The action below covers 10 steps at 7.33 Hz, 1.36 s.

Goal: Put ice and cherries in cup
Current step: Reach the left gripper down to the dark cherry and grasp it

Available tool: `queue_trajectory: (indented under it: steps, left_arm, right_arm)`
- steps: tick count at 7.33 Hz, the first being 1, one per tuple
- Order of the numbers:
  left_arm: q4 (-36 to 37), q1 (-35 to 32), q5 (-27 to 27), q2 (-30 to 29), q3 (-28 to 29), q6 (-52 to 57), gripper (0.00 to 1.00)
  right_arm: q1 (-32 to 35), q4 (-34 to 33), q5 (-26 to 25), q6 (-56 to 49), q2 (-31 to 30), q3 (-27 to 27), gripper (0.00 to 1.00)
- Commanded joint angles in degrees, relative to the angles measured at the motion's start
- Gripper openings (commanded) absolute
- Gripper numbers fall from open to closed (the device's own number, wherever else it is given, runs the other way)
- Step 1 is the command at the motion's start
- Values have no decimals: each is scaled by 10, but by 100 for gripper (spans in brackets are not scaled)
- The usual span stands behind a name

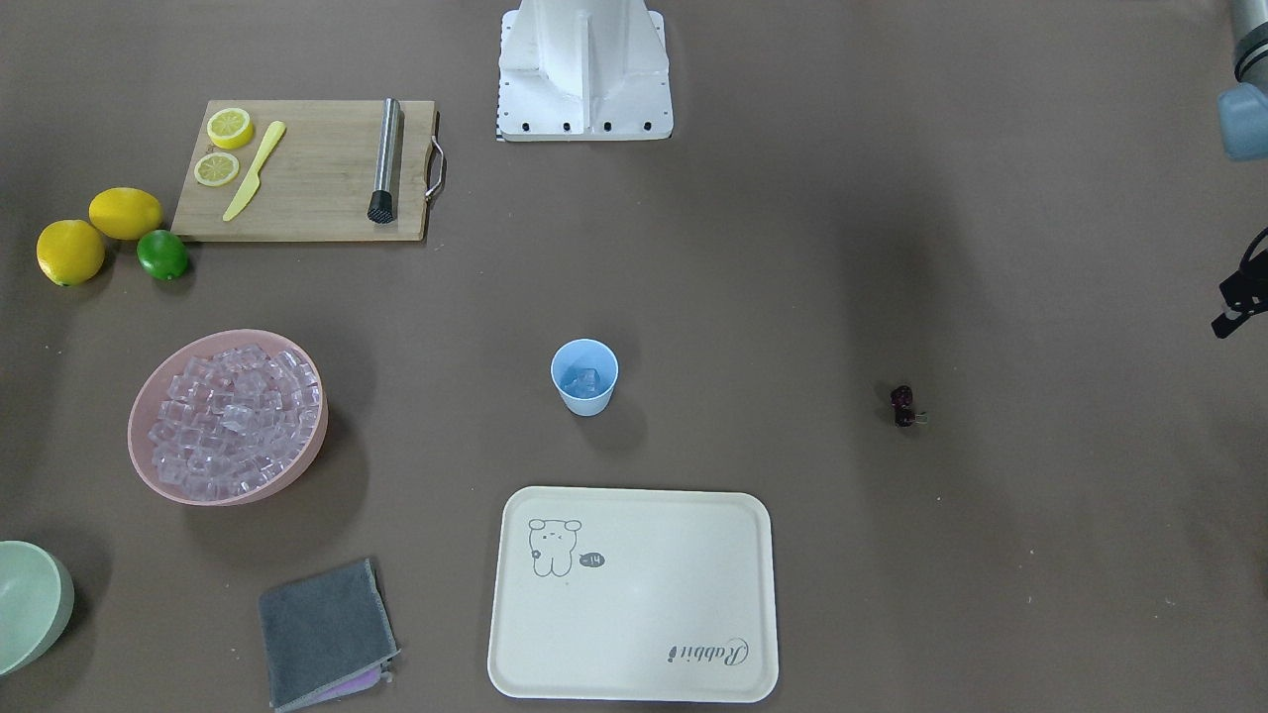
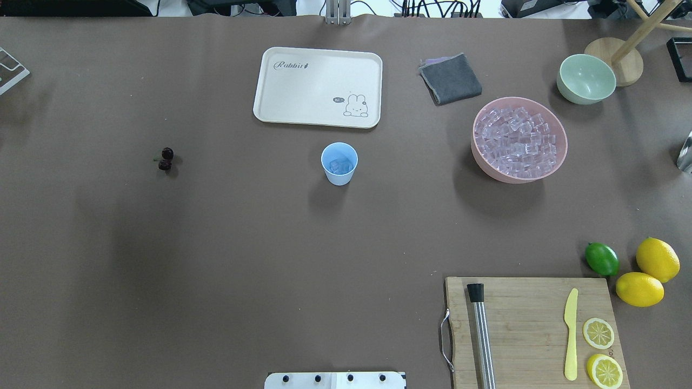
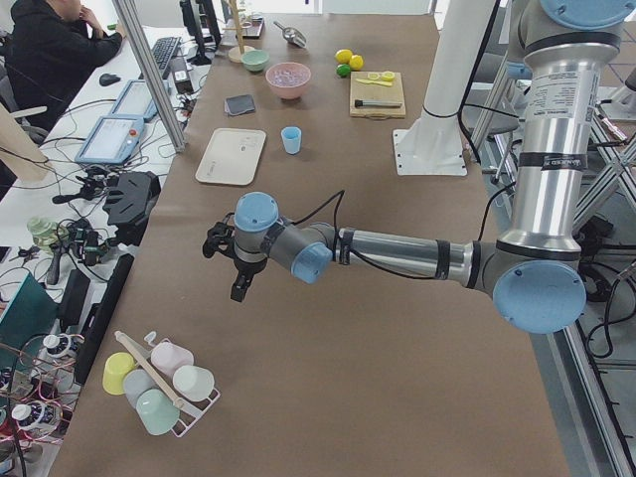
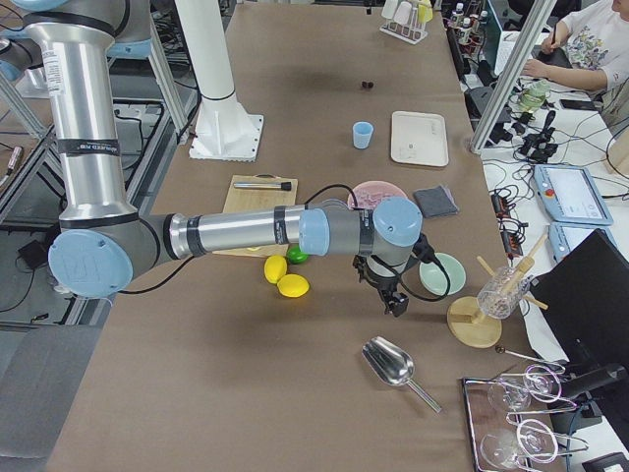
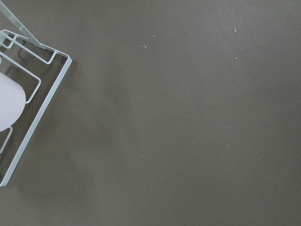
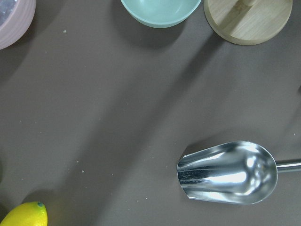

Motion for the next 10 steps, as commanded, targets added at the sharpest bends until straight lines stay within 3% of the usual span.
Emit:
queue_trajectory:
  steps: [1,2,4,6,9,10]
  left_arm:
    - [61,58,16,-107,1,-45,98]
    - [130,92,18,-168,-3,-62,98]
    - [135,174,19,-216,23,-126,98]
    - [123,228,37,-232,39,-158,98]
    - [86,245,74,-222,87,-167,98]
    - [85,248,76,-222,83,-221,98]
  right_arm:
    - [0,4,3,3,-6,-6,99]
    - [0,4,0,7,2,-9,99]
    - [16,3,4,23,-7,-7,99]
    - [41,3,12,32,-19,-8,99]
    - [42,4,11,62,-16,-12,99]
    - [42,4,11,61,-18,-6,99]
